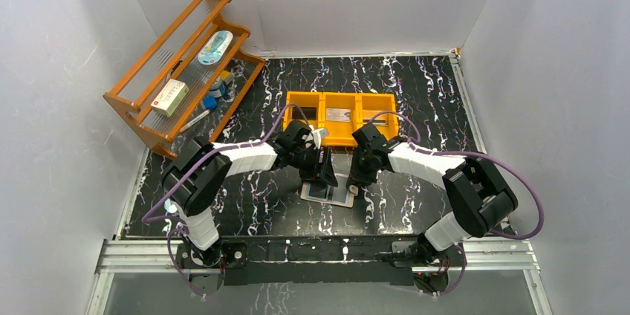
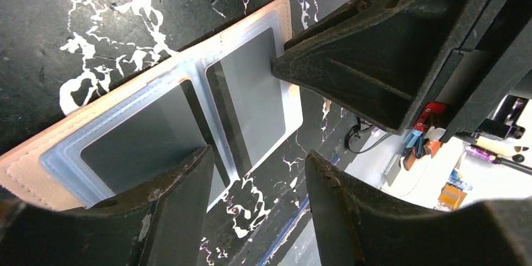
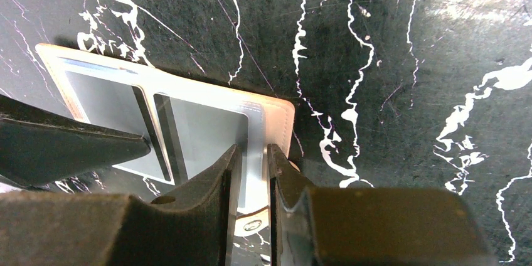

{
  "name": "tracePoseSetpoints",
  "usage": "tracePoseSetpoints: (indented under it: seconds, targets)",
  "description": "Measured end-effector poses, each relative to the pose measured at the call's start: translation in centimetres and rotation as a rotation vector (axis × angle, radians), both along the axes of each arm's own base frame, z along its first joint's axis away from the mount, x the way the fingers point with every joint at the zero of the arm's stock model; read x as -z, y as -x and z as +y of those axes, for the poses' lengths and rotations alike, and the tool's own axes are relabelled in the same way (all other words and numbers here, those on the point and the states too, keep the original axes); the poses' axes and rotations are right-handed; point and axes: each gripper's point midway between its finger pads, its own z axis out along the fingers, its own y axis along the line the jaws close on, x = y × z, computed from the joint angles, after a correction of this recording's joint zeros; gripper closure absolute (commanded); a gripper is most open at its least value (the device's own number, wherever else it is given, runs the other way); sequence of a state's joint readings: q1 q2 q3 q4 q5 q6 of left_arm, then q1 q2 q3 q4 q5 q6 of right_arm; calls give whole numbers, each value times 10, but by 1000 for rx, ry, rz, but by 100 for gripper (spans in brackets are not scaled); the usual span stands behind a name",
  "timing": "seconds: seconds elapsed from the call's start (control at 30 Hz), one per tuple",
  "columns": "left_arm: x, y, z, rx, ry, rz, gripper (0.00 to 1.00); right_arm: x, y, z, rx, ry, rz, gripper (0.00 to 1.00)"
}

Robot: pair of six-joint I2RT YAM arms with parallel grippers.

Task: Take the credit cards out of the card holder

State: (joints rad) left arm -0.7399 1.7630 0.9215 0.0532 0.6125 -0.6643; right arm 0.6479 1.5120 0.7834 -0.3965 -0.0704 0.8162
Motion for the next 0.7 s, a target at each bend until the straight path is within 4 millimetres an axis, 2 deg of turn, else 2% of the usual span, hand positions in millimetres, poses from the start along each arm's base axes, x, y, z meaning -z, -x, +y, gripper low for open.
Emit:
tracePoseSetpoints:
  seconds: [0.2, 0.5, 0.57, 0.7]
  targets:
    - [8, -4, -8, 24, -19, 18, 48, 0, 0, 3, 3, -18, 1, 71]
    - [15, 0, -3, 2, -28, 27, 55, -1, 0, 7, 6, -41, 3, 72]
    - [15, 0, -3, -3, -26, 28, 58, -1, 0, 7, 8, -42, 4, 72]
    - [17, 2, -3, -14, -19, 33, 71, 0, 0, 7, 15, -42, 7, 73]
